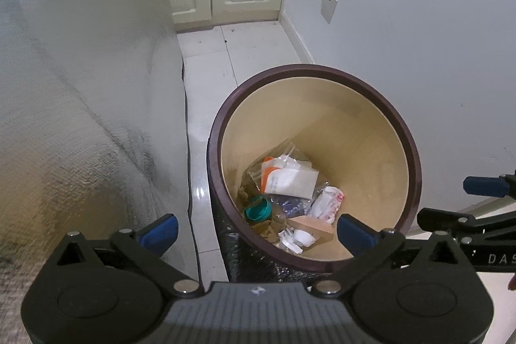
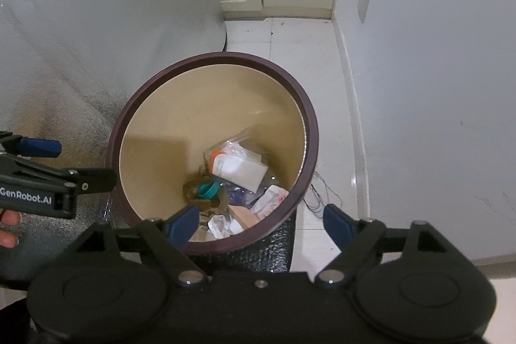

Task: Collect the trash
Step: 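Withdraw both open grippers from the wastebasket back toward the counter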

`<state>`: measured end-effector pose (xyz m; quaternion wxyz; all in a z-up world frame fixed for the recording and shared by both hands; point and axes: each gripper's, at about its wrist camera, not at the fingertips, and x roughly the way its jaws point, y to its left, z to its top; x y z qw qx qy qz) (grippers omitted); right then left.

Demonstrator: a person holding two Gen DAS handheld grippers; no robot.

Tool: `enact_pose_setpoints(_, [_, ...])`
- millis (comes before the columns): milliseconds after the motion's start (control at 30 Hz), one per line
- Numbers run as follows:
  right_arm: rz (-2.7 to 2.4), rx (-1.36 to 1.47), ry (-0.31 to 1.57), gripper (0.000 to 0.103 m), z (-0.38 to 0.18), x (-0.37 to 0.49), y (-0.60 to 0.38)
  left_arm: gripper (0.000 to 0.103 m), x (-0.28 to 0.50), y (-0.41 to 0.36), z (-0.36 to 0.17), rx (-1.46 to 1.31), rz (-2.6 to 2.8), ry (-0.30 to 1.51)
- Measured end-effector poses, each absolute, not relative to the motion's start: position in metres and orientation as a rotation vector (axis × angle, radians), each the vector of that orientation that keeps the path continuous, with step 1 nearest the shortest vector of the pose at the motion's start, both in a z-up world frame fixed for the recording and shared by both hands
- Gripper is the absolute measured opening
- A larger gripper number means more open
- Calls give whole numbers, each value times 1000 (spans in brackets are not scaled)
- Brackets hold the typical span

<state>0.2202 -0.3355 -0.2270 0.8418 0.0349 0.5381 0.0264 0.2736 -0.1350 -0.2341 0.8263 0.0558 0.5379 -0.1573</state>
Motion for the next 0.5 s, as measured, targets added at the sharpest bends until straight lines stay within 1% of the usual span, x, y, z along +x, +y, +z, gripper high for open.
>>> enact_pose_setpoints(33, [50,73,1131,92,-225,217,-336,103,270,-134,-232,118,-334,1137])
enact_pose_setpoints(100, [40,69,1115,98,-222,211,-335,103,264,-131,-229,117,-334,1125])
enact_pose_setpoints(333, [-5,67,1066,103,-209,189,-336,103,240,-120,-215,118,-328,1080])
enact_pose_setpoints(500, [-21,76,1024,103,-199,170,-335,103,223,-113,-203,111,-320,1040])
